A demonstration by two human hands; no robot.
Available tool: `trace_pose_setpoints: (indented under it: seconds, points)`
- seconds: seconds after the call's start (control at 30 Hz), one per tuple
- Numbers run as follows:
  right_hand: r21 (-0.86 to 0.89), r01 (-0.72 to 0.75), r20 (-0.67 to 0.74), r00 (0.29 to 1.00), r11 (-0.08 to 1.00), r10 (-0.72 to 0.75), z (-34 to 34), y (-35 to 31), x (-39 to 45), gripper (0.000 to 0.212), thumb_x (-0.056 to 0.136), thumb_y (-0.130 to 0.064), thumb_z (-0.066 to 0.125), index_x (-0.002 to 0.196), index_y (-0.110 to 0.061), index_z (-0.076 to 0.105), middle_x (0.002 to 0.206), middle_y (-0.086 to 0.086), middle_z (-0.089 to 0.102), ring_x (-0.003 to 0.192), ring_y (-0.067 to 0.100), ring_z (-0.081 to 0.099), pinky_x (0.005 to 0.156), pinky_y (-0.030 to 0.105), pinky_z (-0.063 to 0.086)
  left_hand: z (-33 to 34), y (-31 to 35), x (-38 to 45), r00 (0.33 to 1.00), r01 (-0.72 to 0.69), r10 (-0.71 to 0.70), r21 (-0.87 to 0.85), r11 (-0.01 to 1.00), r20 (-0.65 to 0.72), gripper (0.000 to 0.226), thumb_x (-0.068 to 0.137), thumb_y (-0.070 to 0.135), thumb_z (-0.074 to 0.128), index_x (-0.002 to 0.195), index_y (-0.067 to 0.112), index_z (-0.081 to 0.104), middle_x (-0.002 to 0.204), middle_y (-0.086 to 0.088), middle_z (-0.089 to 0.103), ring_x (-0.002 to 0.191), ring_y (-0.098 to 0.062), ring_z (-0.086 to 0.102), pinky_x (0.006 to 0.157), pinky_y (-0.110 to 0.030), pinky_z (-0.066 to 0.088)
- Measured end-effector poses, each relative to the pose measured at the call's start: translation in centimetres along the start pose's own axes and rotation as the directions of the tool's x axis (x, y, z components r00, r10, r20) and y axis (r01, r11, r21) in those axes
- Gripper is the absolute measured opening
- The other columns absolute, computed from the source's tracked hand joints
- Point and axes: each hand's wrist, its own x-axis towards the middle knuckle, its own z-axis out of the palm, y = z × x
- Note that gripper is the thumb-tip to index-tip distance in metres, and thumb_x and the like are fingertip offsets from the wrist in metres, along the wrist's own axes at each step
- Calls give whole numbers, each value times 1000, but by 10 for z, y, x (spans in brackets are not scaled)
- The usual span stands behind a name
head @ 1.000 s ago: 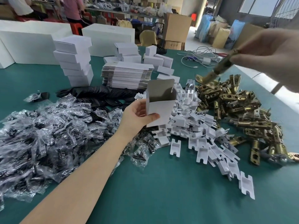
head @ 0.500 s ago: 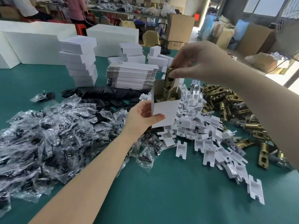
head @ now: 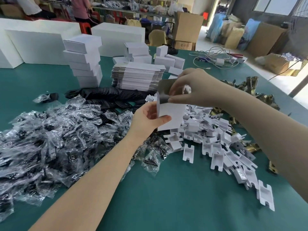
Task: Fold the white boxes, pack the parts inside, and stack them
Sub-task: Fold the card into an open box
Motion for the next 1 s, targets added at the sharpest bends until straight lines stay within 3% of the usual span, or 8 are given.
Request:
trace_pose_setpoints:
  seconds: [0.1,0.27,0.43,0.57,0.63,0.73,0.87,1.0]
  points:
    - [236,-18,-177,982,972,61,17,5,-12,36,75,-40,80,94,-30,51,104,-8,55,90,7,55,74,16,47,-1,1,0,1000,9,-9,13,1000,2,42,74,5,84,107,22,66,101,4,76,98,-14,71,80,-22,54]
    - [691,-33,-190,956,722,225,66,12,-24,78,73,-20,86,126,-29,29,117,8,64,93,17,69,83,31,57,1,26,4,997,46,-61,240,970,57,45,76,3,81,106,29,59,95,8,73,88,-1,68,71,-12,51]
    - [698,-18,-231,940,716,250,79,22,-16,35,76,-22,83,102,-30,62,100,-9,71,89,3,67,83,30,56,7,74,0,1000,1,-7,340,940,18,92,78,19,83,150,25,25,118,16,55,105,0,61,89,-15,51]
    - [756,39,-285,918,654,275,81,27,-14,31,75,-19,84,94,-34,65,89,-16,73,84,0,68,80,23,57,23,102,-19,958,-189,287,780,597,13,37,85,37,70,118,30,56,99,19,49,83,2,52,80,-23,50]
    - [777,24,-275,912,629,305,85,28,-11,30,73,-16,85,93,-30,67,89,-10,74,87,10,70,83,35,58,37,107,-31,971,-211,4,844,493,241,12,86,45,67,90,34,64,83,20,60,72,4,57,72,-27,55]
    - [766,-11,-252,915,643,315,89,27,-7,39,71,-32,86,102,-16,68,99,5,74,94,25,69,86,50,55,65,82,-52,871,-246,-331,906,345,363,30,87,57,63,103,31,66,97,11,66,89,-10,64,72,-31,52]
    - [782,4,-239,925,623,294,89,30,-8,43,70,-39,85,104,-16,70,98,1,75,91,19,70,85,49,56,99,43,-67,866,-239,-432,968,84,251,50,97,51,52,135,20,47,131,-10,45,115,-34,54,73,-40,41]
    - [809,15,-218,936,588,277,91,31,-11,47,65,-43,85,101,-19,68,97,-1,75,90,18,71,84,47,57,98,39,-64,897,-293,-347,956,-5,273,26,99,29,56,124,21,62,122,-8,54,111,-33,56,71,-35,33]
